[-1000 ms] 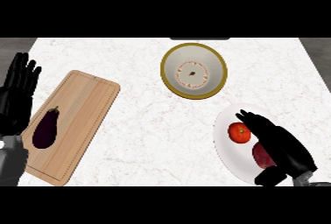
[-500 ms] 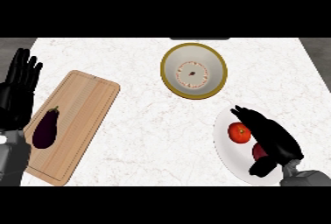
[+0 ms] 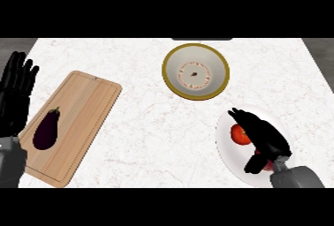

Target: Pick the tomato from the plate and place it in the bowl

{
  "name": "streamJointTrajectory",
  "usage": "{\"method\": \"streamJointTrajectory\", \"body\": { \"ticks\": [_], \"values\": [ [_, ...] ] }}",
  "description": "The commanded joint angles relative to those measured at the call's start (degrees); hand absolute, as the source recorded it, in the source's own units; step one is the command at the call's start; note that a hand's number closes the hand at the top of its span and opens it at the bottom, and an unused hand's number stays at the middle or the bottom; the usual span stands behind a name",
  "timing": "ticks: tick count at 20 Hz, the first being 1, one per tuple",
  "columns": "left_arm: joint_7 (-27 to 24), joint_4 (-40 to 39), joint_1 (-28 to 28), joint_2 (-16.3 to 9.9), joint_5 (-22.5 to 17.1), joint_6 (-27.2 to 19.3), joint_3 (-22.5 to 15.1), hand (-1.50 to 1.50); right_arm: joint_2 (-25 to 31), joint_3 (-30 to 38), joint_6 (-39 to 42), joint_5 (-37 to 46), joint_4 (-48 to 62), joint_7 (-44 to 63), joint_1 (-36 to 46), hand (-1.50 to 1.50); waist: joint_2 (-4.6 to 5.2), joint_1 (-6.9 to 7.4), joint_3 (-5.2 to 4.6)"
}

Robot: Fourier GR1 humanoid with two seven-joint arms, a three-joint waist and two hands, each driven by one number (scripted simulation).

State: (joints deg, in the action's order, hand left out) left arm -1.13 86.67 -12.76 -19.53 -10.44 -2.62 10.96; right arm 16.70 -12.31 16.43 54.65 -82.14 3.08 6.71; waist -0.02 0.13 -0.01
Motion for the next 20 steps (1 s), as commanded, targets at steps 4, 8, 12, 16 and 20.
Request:
{"method": "streamJointTrajectory", "body": {
  "ticks": [4, 8, 12, 16, 20],
  "values": [
    [1.1, 4.0, 2.9, 3.1, 2.4, -1.1, -1.1, 0.00, -2.1, 2.1, -4.3, 3.0, 7.7, -1.7, 0.2, -1.50, 0.01, 0.00, 0.02],
    [0.7, -0.8, -0.4, 2.0, 1.8, 1.0, 1.1, 0.00, -1.1, 4.1, -2.9, 3.4, 6.6, -3.3, 1.6, -1.50, 0.02, -0.13, 0.01],
    [-0.7, -5.2, -4.3, 0.3, 1.6, 1.8, 2.6, 0.00, -0.8, 3.0, -8.0, 4.1, 3.9, -7.4, -1.3, 1.50, 0.03, -0.44, 0.00],
    [3.5, 0.7, -3.2, 1.9, 2.8, -0.3, 1.0, 0.00, -1.1, 6.1, -9.7, 4.8, 12.4, -10.0, 6.2, 1.50, 0.04, 0.03, 0.03],
    [0.1, -5.9, -5.7, 0.0, 2.0, 2.2, 3.3, 0.00, 1.9, 8.4, -8.9, 4.7, 10.5, -9.9, 3.3, 1.50, 0.11, -0.39, 0.01]
  ]
}}
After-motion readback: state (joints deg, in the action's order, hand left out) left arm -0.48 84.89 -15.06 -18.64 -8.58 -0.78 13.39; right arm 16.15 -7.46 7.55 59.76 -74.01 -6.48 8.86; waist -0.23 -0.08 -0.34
